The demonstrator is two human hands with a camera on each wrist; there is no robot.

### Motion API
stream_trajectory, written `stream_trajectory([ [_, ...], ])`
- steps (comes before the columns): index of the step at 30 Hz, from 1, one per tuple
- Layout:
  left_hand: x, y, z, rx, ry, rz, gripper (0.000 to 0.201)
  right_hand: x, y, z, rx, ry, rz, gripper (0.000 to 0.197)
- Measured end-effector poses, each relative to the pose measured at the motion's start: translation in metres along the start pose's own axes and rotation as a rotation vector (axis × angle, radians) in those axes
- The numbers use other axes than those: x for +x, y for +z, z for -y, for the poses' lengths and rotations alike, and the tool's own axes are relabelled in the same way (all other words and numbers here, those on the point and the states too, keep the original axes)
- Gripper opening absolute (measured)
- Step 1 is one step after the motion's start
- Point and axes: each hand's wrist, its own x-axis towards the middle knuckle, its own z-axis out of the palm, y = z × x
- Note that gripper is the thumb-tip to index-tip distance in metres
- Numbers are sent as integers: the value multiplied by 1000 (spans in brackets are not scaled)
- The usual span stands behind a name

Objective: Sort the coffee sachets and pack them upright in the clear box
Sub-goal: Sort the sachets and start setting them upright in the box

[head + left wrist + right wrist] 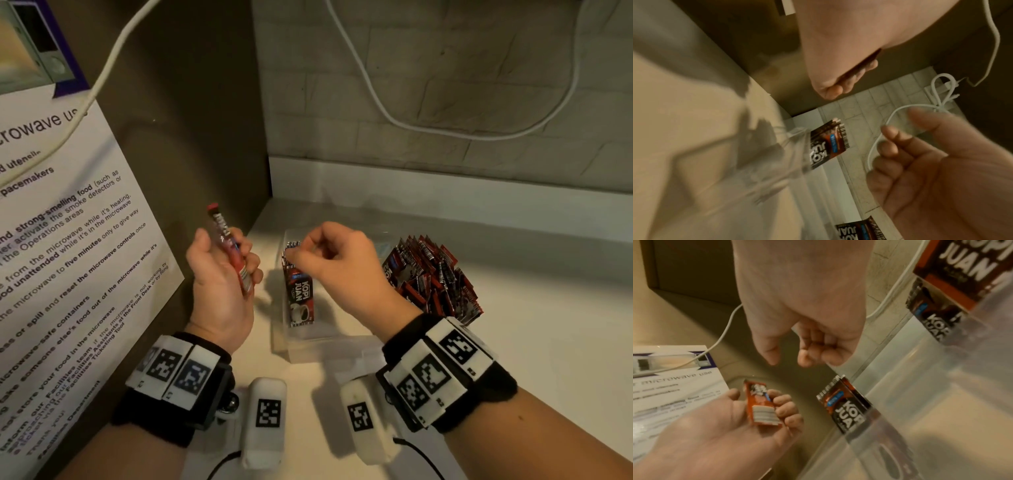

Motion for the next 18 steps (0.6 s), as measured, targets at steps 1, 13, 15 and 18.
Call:
stream_trajectory([
  [1, -1, 2, -2, 18, -4, 17, 44, -1, 2, 4, 66, -4, 83, 20],
  [13, 0, 8, -11, 199, 107, 59, 36, -1, -11, 7, 161, 77, 41, 14],
  [15, 5, 2, -15, 247, 136, 78, 45, 0, -19, 7, 130, 78, 21, 20],
  [18, 6, 0, -21, 396, 90, 220, 31, 3, -29, 6, 131, 78, -12, 23],
])
